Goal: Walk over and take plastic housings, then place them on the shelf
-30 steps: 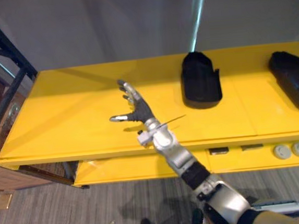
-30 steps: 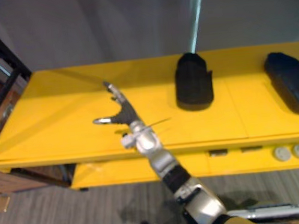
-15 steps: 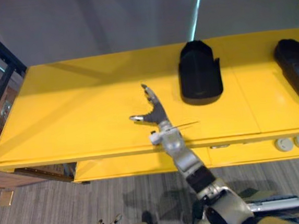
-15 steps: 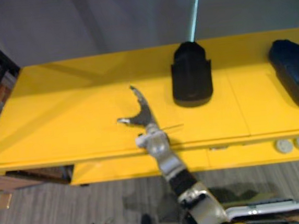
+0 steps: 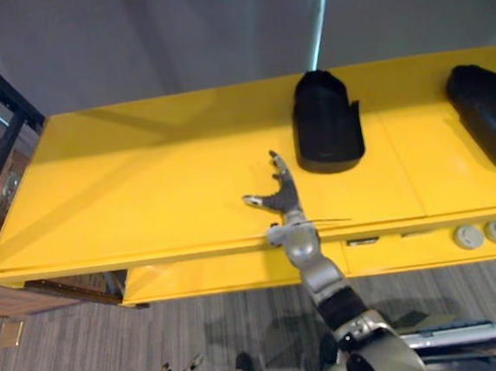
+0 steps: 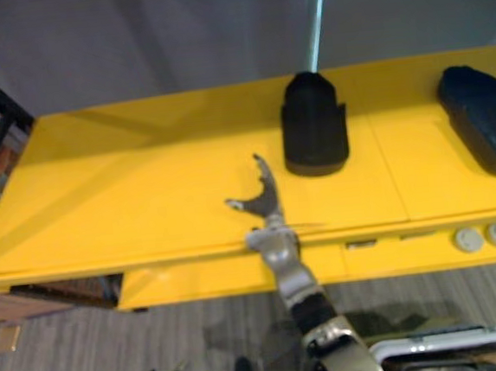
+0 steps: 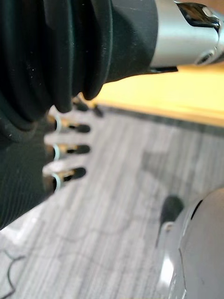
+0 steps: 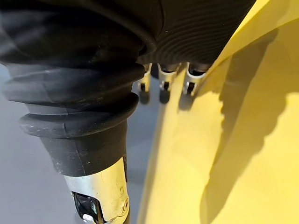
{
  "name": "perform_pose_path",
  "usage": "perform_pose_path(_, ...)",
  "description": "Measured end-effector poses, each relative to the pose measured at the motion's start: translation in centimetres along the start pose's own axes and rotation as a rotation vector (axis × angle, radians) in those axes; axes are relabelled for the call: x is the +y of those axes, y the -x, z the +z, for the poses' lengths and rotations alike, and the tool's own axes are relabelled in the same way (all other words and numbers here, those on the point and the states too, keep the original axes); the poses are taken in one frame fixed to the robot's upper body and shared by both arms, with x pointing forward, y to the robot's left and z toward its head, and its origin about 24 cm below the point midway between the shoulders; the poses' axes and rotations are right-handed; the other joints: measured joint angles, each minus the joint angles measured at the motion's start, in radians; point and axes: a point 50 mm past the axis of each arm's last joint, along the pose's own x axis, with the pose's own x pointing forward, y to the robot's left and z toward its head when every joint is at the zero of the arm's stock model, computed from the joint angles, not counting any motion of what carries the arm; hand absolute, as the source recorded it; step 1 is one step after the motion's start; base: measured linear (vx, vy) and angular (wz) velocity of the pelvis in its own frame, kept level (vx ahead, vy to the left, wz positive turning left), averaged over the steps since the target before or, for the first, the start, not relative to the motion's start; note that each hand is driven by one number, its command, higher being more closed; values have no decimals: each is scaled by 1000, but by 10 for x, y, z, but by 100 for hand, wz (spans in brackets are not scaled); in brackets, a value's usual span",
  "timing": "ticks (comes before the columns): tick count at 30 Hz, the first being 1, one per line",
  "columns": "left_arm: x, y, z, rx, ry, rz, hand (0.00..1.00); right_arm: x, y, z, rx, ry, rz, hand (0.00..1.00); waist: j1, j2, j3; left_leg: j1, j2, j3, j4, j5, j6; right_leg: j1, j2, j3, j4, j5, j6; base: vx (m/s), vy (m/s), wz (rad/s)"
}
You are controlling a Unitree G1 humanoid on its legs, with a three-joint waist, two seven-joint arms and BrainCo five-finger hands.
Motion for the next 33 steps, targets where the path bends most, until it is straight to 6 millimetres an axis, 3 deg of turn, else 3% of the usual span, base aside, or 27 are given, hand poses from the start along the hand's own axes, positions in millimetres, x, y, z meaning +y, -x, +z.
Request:
perform_pose_path(6, -8, 0, 5, -26, -52, -30, 0, -8, 0, 7, -38, -4, -51, 0, -1, 22, 29, 11, -1, 7, -10, 0, 0, 1, 1, 4, 0, 0, 0, 5, 3, -3)
perform_pose_path(13, -11, -1, 9, -43, -80, -46, 0, -14, -3, 13, -68, 4, -96, 0, -2, 25, 40, -8, -2, 23, -3, 0, 0, -26, 1, 28, 2, 0, 0, -20, -4, -7)
perform_pose_path(15, -18, -4, 23, -85, -109, -68, 0, -17, -7, 28, -134, 8, -118, 0, -7, 33, 85, -42, 1, 26, 35, -6, 2, -70, -2, 41, 48, -10, -3, -103, -23, -11)
perform_pose_path(19, -22, -5, 28, -102, -116, -73, 0, -19, -9, 38, -181, 10, -122, 0, -24, 39, 125, -63, 7, 30, 84, -24, 4, -103, -6, 55, 109, -32, -7, -79, -19, -8)
perform_pose_path(33, -21, -6, 33, -126, -154, -60, 0, -22, -8, 43, -211, 0, -158, 0, -29, 43, 133, -92, 4, 32, 101, -27, 6, -158, -18, 65, 176, -56, -10, -14, 0, -1)
